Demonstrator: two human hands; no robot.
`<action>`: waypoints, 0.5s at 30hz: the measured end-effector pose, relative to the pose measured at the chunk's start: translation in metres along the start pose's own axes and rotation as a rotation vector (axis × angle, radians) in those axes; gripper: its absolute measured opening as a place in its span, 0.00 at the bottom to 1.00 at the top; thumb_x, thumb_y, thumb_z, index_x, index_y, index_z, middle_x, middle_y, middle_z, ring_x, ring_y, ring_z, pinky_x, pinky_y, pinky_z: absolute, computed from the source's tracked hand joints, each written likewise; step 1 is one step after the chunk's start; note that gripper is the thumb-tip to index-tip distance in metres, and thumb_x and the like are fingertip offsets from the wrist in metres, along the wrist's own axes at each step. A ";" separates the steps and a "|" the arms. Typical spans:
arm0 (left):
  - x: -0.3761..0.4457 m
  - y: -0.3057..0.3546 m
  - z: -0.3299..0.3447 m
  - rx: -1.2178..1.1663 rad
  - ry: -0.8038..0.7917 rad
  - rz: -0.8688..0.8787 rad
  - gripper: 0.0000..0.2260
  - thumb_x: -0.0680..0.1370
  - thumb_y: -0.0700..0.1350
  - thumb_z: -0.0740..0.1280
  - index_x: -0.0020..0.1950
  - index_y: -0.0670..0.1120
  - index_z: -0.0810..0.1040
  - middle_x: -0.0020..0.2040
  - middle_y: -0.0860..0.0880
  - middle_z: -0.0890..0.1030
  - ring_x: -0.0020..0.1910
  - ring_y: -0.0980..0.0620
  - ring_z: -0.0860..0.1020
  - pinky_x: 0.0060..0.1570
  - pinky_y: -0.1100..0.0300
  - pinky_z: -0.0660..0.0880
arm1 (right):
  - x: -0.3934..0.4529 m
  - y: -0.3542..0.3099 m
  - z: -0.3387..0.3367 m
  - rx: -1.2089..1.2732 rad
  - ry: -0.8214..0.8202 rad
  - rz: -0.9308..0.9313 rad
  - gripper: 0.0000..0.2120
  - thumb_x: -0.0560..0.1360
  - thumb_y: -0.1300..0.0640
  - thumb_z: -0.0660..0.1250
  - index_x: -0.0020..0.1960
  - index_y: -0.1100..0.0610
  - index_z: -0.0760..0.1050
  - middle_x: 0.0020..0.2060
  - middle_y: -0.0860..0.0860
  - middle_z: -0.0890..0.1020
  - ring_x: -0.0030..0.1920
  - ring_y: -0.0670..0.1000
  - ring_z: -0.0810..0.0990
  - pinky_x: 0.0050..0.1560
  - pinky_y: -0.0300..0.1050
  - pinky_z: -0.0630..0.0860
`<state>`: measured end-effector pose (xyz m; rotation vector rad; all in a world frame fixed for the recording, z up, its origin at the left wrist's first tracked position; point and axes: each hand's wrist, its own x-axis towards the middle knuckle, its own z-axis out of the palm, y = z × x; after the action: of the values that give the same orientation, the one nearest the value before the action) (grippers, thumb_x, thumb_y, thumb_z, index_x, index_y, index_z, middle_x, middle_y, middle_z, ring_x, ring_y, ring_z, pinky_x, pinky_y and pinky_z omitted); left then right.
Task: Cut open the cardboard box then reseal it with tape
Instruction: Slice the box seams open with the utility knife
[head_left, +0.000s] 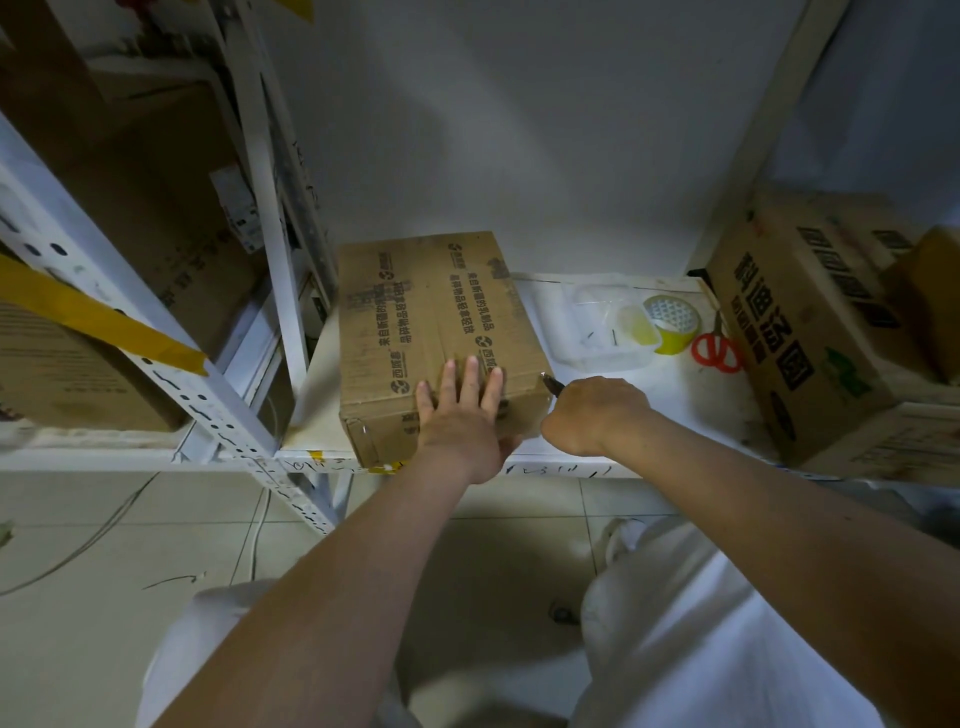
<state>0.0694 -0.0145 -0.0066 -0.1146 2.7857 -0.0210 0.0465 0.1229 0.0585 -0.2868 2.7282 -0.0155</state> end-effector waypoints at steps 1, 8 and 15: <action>0.000 0.000 0.000 -0.002 0.005 0.003 0.37 0.79 0.65 0.51 0.76 0.52 0.30 0.77 0.48 0.30 0.76 0.42 0.32 0.73 0.37 0.37 | 0.001 0.000 0.001 -0.003 0.002 -0.003 0.10 0.75 0.51 0.58 0.49 0.56 0.72 0.41 0.52 0.75 0.43 0.54 0.74 0.44 0.44 0.70; -0.001 0.000 0.000 -0.007 0.011 0.014 0.38 0.79 0.64 0.52 0.77 0.52 0.31 0.77 0.47 0.30 0.76 0.41 0.32 0.73 0.37 0.37 | 0.000 -0.001 0.011 0.006 0.088 0.001 0.05 0.73 0.55 0.59 0.45 0.57 0.71 0.36 0.50 0.73 0.42 0.53 0.74 0.42 0.43 0.71; 0.002 -0.001 -0.001 -0.014 0.005 0.022 0.40 0.78 0.65 0.55 0.77 0.52 0.32 0.77 0.47 0.31 0.76 0.41 0.33 0.73 0.37 0.38 | 0.008 0.007 0.030 0.334 0.070 0.046 0.06 0.72 0.53 0.61 0.42 0.56 0.69 0.39 0.52 0.75 0.41 0.55 0.73 0.39 0.44 0.68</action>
<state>0.0671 -0.0155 -0.0059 -0.0869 2.7927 0.0037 0.0498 0.1292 0.0274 -0.1294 2.7406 -0.4714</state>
